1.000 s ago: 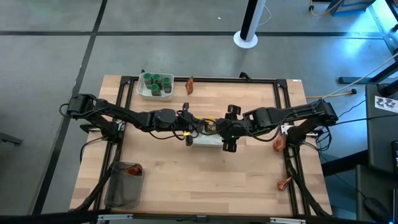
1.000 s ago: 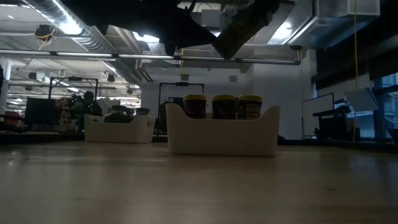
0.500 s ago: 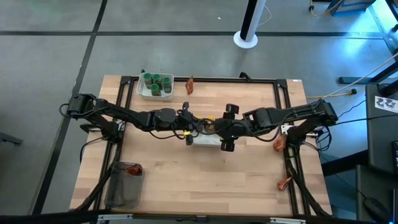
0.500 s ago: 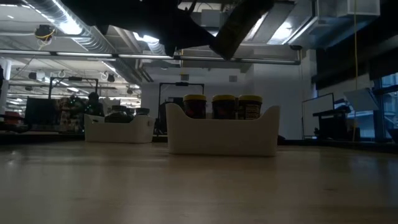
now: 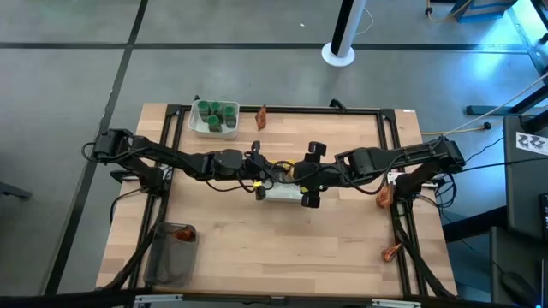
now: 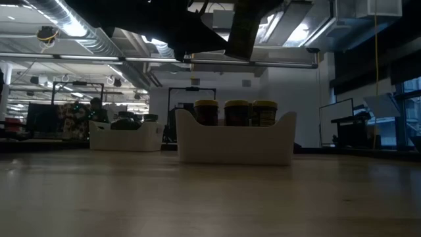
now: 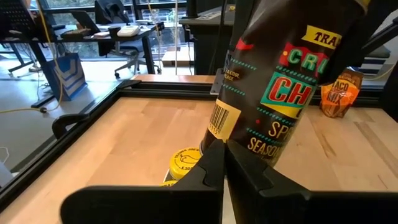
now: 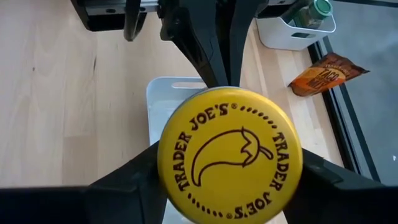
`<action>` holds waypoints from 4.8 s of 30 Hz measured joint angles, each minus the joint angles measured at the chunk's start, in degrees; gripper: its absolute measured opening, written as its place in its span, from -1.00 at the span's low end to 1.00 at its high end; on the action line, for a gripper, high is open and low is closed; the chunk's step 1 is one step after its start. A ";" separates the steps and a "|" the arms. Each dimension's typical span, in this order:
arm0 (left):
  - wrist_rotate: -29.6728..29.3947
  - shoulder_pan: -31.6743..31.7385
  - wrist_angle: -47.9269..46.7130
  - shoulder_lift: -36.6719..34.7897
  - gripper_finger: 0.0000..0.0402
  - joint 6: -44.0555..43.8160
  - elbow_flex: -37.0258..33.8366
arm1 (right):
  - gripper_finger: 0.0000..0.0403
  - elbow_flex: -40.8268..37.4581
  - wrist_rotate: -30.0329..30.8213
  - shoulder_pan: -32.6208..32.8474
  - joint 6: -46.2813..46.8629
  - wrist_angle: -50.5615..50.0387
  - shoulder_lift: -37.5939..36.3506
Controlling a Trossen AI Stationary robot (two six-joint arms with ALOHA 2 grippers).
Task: Sort spices by type
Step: Put the yellow seasoning bottle into the bottom white bin, then put the orange seasoning pack into the black bin
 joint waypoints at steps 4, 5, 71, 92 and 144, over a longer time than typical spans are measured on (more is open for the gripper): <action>0.06 0.00 -0.21 0.00 -0.98 0.09 0.00 | 0.14 0.06 -0.02 0.00 0.00 -0.55 0.00; 0.15 -0.02 -0.29 -0.02 -0.98 0.32 0.00 | 0.13 0.09 -0.14 -0.02 0.00 -0.96 0.00; -6.56 -3.67 -10.43 -5.95 -0.98 5.57 -0.01 | 0.24 -22.62 -11.61 -5.26 1.60 10.31 4.76; -6.56 -3.65 -9.93 -5.95 -0.98 5.60 -0.01 | 0.44 -11.40 -11.96 -4.56 1.77 -6.24 1.10; -10.53 20.92 -20.02 1.18 0.39 -13.75 8.67 | 0.45 -58.62 7.94 -2.61 -1.18 36.59 -29.99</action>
